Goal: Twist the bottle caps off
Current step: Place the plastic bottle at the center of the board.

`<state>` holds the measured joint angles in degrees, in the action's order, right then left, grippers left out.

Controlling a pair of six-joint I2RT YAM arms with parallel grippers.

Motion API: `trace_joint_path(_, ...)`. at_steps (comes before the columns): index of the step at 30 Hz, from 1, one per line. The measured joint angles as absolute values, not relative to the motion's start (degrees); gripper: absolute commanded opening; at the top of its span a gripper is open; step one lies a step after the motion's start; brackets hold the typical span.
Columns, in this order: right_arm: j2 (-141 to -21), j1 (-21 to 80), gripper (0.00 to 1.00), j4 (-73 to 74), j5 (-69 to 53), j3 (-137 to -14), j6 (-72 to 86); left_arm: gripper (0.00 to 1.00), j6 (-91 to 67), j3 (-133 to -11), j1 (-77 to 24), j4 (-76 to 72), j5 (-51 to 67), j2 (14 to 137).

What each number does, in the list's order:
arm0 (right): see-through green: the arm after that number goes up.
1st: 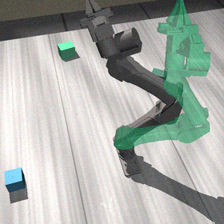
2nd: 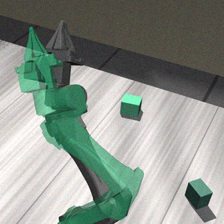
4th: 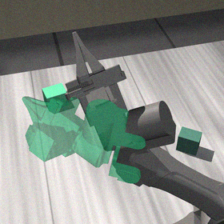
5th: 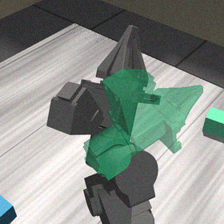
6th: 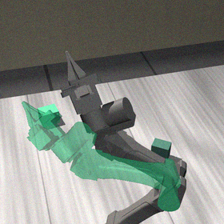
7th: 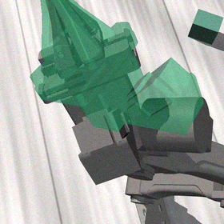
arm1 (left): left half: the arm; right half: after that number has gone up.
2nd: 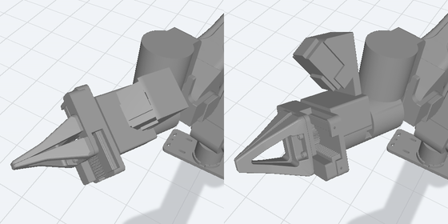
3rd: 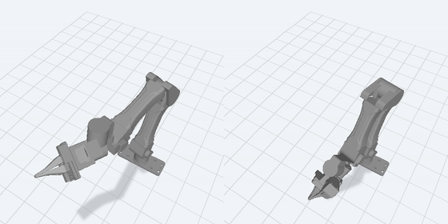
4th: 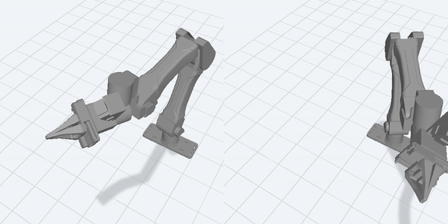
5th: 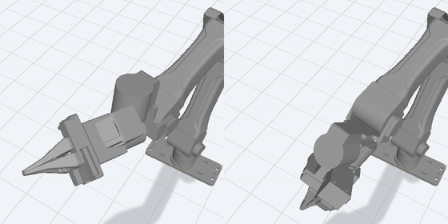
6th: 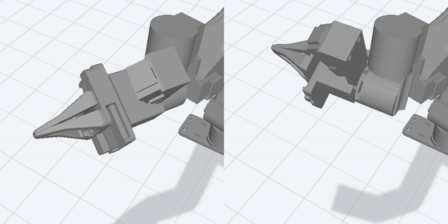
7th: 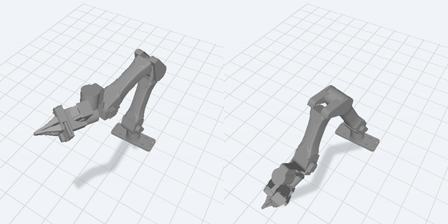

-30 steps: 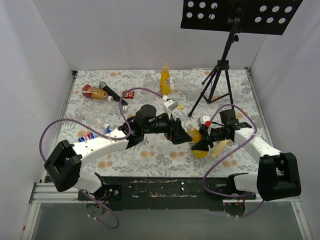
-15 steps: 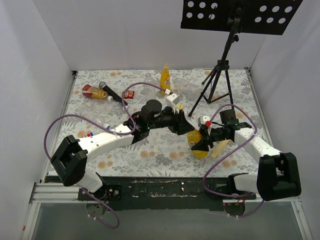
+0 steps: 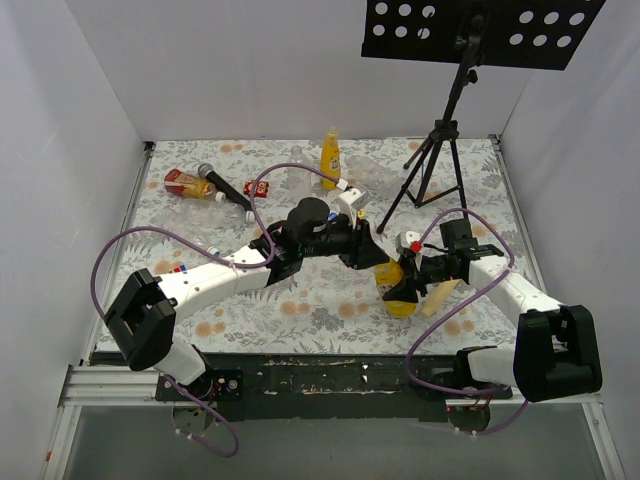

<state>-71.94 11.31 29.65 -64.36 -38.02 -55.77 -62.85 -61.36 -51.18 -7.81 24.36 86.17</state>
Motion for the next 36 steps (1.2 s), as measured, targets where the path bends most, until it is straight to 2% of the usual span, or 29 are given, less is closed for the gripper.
trace_joint_path(3, -71.94, 11.31, 0.47, 29.65, -64.49, -38.02, -55.81, 0.00, -62.85, -61.63, -51.18, -7.27, 24.10, 86.17)
trace_joint_path(5, -71.94, 11.31, 0.64, 29.67, -64.45, -38.02, -55.88, 0.00, -62.83, -61.67, -51.24, -6.81, 23.40, 86.04)
trace_joint_path(6, -71.94, 11.31, 0.77, 29.74, -64.47, -38.02, -55.86, 0.00, -62.76, -61.67, -51.29, -6.44, 22.96, 85.82)
trace_joint_path(7, -71.88, 11.33, 0.84, 29.76, -64.51, -38.02, -55.81, 0.00, -62.61, -61.67, -51.37, -5.82, 22.59, 85.49)
trace_joint_path(19, -68.03, 9.89, 0.90, 28.53, -67.18, -38.13, -55.55, 0.00, -58.06, -62.13, -44.29, 10.26, 14.94, 78.94)
trace_joint_path(24, -66.37, 7.97, 0.91, 28.38, -67.44, -38.13, -54.63, 0.00, -53.87, -67.66, -39.57, 17.41, 8.05, 79.13)
trace_joint_path(36, -64.69, 7.40, 0.92, 26.81, -67.44, -38.11, -53.69, 0.00, -48.34, -81.38, -33.95, 19.25, -2.37, 93.43)
